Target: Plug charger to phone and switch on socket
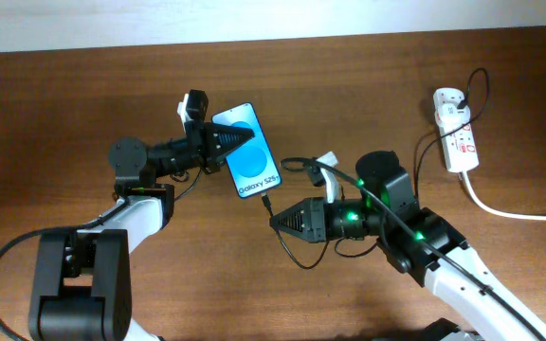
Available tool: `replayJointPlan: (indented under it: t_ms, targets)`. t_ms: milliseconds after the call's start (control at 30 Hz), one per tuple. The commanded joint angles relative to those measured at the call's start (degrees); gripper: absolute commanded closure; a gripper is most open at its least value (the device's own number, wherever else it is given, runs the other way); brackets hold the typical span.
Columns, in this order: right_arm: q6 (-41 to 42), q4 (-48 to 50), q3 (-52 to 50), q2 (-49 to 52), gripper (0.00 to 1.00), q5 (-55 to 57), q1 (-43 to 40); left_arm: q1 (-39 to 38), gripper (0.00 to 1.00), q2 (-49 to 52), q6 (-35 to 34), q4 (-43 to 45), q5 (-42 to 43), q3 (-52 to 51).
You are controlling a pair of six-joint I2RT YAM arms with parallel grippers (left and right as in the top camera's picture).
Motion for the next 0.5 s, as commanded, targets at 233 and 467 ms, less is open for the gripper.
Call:
replayJointPlan:
  t_ms: [233,467]
  targets:
    - [0.22,0.20,-0.04,0.15,0.96,-1.40,0.59,0.48,1.00,-0.04,2.32,0.70,0.17,1.01]
    - [0.22,0.35,-0.04,0.17,0.96,-1.03,0.59,-0.31,1.00,-0.04,2.29,0.72,0.37,1.01]
